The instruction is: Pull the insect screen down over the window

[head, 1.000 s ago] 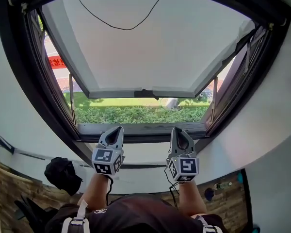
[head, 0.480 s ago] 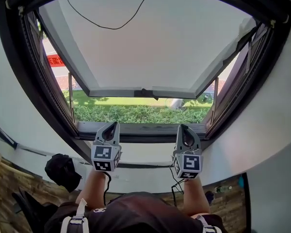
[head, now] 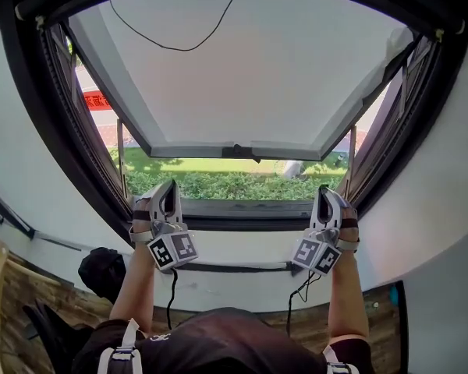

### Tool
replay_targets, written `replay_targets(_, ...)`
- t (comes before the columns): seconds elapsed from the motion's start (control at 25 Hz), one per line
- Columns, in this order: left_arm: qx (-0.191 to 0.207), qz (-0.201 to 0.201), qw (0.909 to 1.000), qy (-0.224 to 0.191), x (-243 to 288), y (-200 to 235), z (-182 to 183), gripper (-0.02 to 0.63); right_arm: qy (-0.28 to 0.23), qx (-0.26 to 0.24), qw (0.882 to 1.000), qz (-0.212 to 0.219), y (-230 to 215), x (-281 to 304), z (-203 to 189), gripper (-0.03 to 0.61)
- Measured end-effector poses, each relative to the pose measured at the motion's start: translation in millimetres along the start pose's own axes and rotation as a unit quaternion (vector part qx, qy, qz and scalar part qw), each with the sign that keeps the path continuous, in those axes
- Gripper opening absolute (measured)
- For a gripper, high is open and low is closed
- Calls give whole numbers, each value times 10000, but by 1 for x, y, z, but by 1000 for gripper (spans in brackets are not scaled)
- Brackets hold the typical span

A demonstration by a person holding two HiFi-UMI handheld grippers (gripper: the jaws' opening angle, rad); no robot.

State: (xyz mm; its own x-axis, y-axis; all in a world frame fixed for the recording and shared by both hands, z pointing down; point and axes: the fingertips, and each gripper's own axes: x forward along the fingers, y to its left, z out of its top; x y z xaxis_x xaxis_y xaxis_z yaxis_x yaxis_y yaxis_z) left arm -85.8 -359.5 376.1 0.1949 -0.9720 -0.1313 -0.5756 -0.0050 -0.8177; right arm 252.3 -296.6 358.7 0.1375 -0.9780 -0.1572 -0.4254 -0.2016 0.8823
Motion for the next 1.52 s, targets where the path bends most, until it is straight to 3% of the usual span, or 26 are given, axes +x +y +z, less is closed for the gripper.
replay_targets(0.16, 366, 178, 9991, 74, 4, 10, -1, 23, -296, 142, 9992, -220, -21, -4, 8, 8)
replay_targets(0.4, 239, 252, 9993, -171, 6, 35, 17, 78, -305, 267, 9991, -140, -37, -2, 8, 81)
replay_targets(0.8, -173, 567, 9980, -212, 17, 140, 47, 89, -546, 249, 9973, -417, -108, 10, 27, 98)
replay_targets(1.04, 368, 1338, 9889, -532, 22, 234, 83, 89, -804, -18, 9926, -912, -179, 20, 58, 98)
replay_targets(1.28, 630, 1771, 9802, -619, 32, 313, 105, 89, -831, -12, 9891, -1214, -259, 38, 84, 98)
replay_targets(1.52, 979, 1684, 9774, -818, 40, 358, 140, 89, -741, -184, 9871, -1404, -318, 54, 104, 117)
